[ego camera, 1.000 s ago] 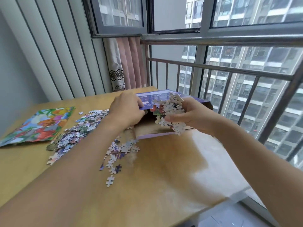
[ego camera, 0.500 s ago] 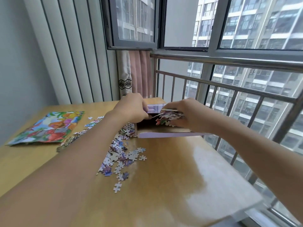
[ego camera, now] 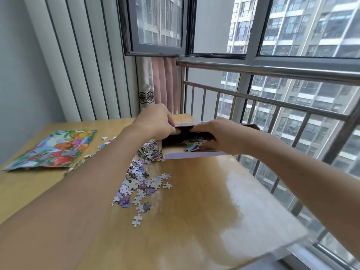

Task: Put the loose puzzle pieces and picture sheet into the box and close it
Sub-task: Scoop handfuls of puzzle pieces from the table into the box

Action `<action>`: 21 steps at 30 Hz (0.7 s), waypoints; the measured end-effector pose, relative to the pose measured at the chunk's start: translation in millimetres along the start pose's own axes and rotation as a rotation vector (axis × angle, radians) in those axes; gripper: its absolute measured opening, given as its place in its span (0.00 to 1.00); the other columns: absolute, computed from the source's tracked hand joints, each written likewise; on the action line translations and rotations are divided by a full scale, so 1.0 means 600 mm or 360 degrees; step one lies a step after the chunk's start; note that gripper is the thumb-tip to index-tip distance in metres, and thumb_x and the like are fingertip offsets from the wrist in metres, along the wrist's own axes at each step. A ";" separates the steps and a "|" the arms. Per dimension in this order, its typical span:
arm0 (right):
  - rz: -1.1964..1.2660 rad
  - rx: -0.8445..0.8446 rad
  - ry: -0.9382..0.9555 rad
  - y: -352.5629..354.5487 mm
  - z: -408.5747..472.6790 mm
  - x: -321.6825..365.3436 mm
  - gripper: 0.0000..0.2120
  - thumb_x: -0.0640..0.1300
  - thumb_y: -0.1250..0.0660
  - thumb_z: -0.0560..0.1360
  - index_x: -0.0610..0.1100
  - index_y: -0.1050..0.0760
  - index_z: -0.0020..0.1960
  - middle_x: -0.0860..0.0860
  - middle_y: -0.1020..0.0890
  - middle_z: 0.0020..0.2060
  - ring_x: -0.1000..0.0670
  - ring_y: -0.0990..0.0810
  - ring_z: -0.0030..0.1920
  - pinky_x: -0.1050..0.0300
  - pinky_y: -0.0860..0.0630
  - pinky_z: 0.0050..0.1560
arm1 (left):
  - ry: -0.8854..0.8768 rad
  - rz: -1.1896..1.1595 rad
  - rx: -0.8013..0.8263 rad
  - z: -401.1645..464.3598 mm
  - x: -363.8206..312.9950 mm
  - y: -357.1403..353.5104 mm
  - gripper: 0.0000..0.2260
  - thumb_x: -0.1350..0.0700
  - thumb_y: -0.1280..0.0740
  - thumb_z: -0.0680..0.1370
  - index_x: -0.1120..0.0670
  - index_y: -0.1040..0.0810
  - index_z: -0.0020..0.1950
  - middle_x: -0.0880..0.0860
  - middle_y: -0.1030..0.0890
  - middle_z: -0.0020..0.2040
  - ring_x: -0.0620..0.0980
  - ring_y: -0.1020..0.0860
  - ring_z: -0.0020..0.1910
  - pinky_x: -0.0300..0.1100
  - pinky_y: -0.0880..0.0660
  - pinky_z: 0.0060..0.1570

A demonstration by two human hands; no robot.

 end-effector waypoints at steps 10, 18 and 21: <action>0.0226 -0.0141 -0.0116 0.030 -0.036 -0.067 0.20 0.38 0.23 0.72 0.46 0.18 0.63 0.53 0.14 0.53 0.58 0.16 0.50 0.64 0.22 0.59 | 0.0009 -0.0042 -0.0064 -0.010 0.009 -0.005 0.10 0.45 0.22 0.69 0.45 0.13 0.48 0.50 0.15 0.51 0.51 0.20 0.54 0.46 0.23 0.57; 0.0156 0.0091 -0.0084 0.030 -0.088 -0.055 0.20 0.63 0.21 0.60 0.56 0.17 0.48 0.62 0.17 0.42 0.63 0.20 0.43 0.68 0.23 0.46 | 0.0026 -0.0069 -0.0081 -0.006 0.003 0.006 0.09 0.46 0.23 0.71 0.48 0.13 0.48 0.50 0.15 0.50 0.51 0.20 0.54 0.46 0.22 0.56; -0.0143 -0.0064 -0.0045 0.036 -0.073 -0.063 0.08 0.52 0.23 0.71 0.51 0.18 0.46 0.60 0.19 0.44 0.58 0.21 0.45 0.58 0.21 0.52 | 0.0052 -0.0156 -0.0074 -0.002 -0.002 0.016 0.06 0.53 0.23 0.73 0.49 0.12 0.49 0.49 0.15 0.50 0.49 0.20 0.55 0.45 0.23 0.57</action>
Point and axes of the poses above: each hand's wrist, its own z-axis towards the middle knuckle, its own y-axis out of the back of the hand, x = y × z, the point moved 6 cm from there along z, towards the middle knuckle
